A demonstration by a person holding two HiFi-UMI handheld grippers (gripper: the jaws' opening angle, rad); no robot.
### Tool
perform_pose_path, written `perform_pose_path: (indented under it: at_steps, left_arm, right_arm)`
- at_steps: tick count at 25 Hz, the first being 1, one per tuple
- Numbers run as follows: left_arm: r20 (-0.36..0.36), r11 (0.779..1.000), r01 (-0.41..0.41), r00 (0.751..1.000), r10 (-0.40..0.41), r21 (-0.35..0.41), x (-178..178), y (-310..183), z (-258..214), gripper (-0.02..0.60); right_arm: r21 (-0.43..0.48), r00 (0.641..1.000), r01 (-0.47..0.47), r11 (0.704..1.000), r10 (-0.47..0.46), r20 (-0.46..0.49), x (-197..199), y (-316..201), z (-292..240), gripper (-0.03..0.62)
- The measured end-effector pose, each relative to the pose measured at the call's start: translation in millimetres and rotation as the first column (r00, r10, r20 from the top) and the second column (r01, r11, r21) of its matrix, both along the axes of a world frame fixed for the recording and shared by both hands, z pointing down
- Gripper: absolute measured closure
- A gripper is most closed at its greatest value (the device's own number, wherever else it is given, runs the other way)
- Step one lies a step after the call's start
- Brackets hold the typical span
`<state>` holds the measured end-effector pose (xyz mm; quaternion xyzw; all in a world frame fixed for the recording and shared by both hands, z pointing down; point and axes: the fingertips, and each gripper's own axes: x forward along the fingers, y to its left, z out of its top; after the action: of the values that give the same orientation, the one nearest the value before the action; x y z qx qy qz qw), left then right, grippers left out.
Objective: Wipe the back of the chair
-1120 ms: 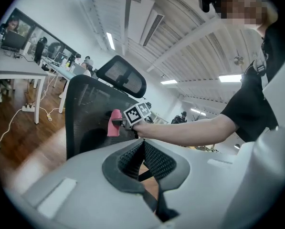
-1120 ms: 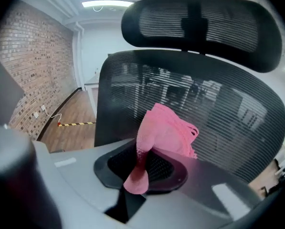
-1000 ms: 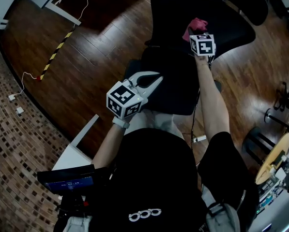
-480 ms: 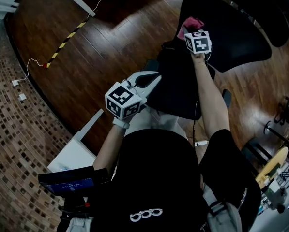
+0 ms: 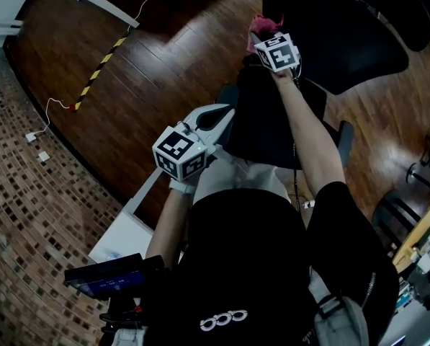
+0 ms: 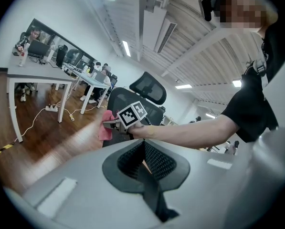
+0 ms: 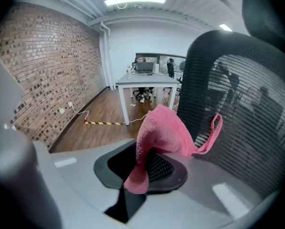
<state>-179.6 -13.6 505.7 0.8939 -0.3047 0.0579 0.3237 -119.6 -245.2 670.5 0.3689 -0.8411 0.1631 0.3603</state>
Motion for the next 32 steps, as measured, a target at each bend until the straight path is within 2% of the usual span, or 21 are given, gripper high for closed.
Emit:
perform_pose_path:
  at_steps: [3, 6, 15, 19, 22, 27, 32]
  left_arm:
    - [0.001, 1.0, -0.026, 1.0, 0.026, -0.011, 7.8, 0.6, -3.9, 0.597]
    - [0.018, 0.998, -0.056, 0.998, 0.056, -0.008, 20.1, 0.2, -2.6, 0.597]
    - [0.028, 0.989, -0.146, 0.989, 0.146, 0.0, 83.8, 5.4, -3.3, 0.597]
    - [0.027, 0.985, -0.17, 0.985, 0.17, 0.003, 110.0, -11.3, -10.0, 0.597]
    - [0.032, 0.98, -0.2, 0.979, 0.2, 0.007, 134.2, -3.3, -8.8, 0.597]
    - [0.034, 0.966, -0.26, 0.965, 0.259, 0.017, 174.1, 12.1, -5.9, 0.597]
    - [0.029, 0.959, -0.284, 0.959, 0.284, 0.015, 206.4, 20.4, -11.0, 0.597]
  right_arm:
    - [-0.002, 1.0, 0.005, 1.0, -0.005, -0.005, 4.6, 6.7, -0.2, 0.546]
    - [-0.012, 1.0, -0.026, 1.0, 0.026, -0.012, 27.8, 9.1, 5.4, 0.546]
    - [-0.059, 0.983, -0.18, 0.982, 0.177, -0.045, 141.5, 23.4, 26.4, 0.546]
    - [-0.063, 0.974, -0.225, 0.972, 0.222, -0.051, 181.6, 10.6, 22.7, 0.546]
    - [-0.063, 0.965, -0.259, 0.964, 0.256, -0.05, 217.6, 23.2, 25.9, 0.546]
    - [-0.058, 0.935, -0.353, 0.934, 0.35, -0.062, 288.2, 49.2, 28.0, 0.546]
    - [-0.061, 0.909, -0.414, 0.908, 0.411, -0.066, 343.3, 62.4, 21.6, 0.546]
